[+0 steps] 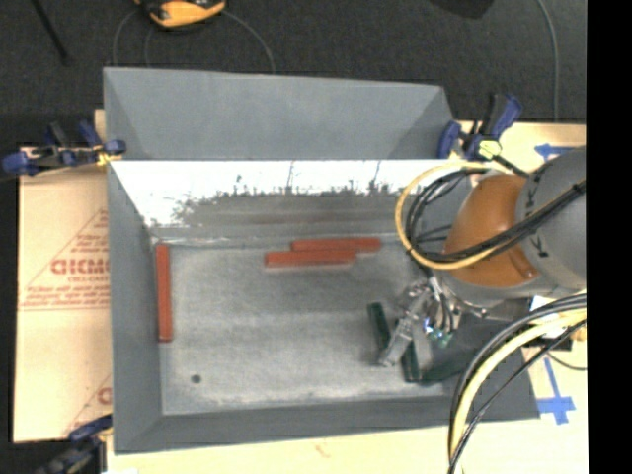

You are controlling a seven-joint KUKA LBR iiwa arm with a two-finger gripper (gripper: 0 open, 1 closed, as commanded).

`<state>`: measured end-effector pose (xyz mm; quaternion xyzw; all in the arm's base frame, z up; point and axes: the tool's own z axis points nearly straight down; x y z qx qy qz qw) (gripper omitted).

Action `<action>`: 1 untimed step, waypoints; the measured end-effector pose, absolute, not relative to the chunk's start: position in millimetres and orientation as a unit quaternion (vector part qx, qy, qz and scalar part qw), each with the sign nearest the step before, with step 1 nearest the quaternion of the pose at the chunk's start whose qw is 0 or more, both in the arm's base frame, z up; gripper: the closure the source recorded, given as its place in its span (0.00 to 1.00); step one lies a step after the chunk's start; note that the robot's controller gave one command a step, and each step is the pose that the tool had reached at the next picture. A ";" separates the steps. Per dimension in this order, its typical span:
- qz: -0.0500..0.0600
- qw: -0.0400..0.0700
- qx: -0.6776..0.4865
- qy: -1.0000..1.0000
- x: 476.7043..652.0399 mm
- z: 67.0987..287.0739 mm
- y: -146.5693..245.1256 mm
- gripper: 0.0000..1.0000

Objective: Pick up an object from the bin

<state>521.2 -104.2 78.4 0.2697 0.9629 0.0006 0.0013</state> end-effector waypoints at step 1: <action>0.000 0.002 0.337 0.941 517.3 72.4 -96.1 1.00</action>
Offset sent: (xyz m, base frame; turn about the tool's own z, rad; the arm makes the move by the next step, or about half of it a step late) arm 0.0000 0.0000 0.0000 0.0000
